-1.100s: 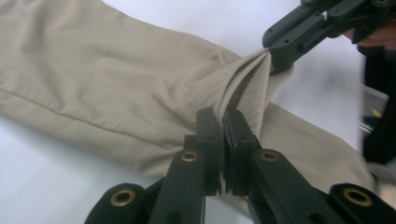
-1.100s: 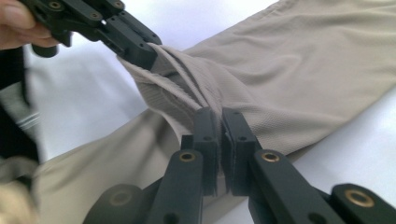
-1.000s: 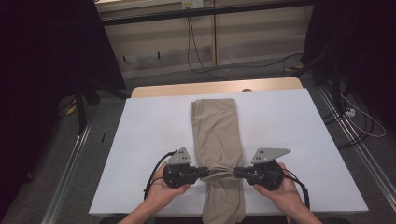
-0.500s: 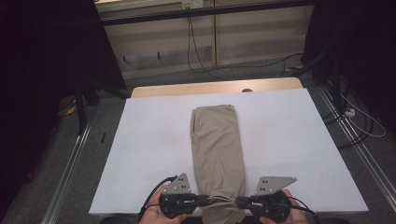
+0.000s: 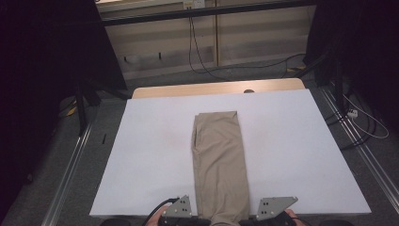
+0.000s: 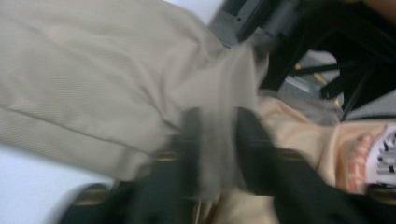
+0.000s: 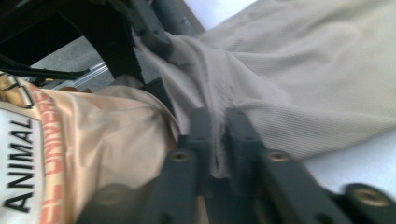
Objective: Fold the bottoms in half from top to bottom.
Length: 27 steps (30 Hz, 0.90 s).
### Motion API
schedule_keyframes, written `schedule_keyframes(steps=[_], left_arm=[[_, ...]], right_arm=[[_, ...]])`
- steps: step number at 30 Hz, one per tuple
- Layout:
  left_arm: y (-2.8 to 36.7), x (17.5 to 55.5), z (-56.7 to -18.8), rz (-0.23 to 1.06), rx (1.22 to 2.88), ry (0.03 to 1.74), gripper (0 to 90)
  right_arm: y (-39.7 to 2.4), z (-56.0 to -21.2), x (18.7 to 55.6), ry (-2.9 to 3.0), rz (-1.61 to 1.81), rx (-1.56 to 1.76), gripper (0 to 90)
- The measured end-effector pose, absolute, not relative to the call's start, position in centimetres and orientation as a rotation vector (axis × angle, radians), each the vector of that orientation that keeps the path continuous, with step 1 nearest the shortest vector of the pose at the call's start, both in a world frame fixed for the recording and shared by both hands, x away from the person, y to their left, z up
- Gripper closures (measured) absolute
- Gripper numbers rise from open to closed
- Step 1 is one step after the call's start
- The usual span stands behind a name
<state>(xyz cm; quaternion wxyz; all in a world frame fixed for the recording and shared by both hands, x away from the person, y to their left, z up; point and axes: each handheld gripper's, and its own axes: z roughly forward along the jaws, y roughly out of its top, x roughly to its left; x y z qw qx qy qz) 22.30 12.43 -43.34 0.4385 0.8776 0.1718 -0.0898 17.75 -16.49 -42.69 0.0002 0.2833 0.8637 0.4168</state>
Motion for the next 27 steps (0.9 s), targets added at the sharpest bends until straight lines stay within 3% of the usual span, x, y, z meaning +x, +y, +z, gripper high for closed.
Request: schedule_keyframes(steps=[3, 11, 21, 27], left_arm=[[12.5, 23.0, -42.9, -0.175, 2.146, 0.474, 52.3], [12.2, 25.6, -43.2, 0.069, 2.152, 0.531, 29.7], [12.6, 30.9, -43.2, 0.214, 2.104, 0.63, 17.4], [12.7, 35.2, -43.0, 0.25, 2.065, 0.698, 18.5]], right_arm=[[-16.6, -42.9, 18.7, 2.683, 1.341, 0.918, 49.6], [-17.4, -43.4, 22.6, 2.556, 1.336, 0.998, 41.8], [-17.9, -43.2, 26.6, 2.463, 1.298, 1.033, 36.0], [-18.6, -42.7, 29.9, 2.416, 1.279, 1.051, 33.6]])
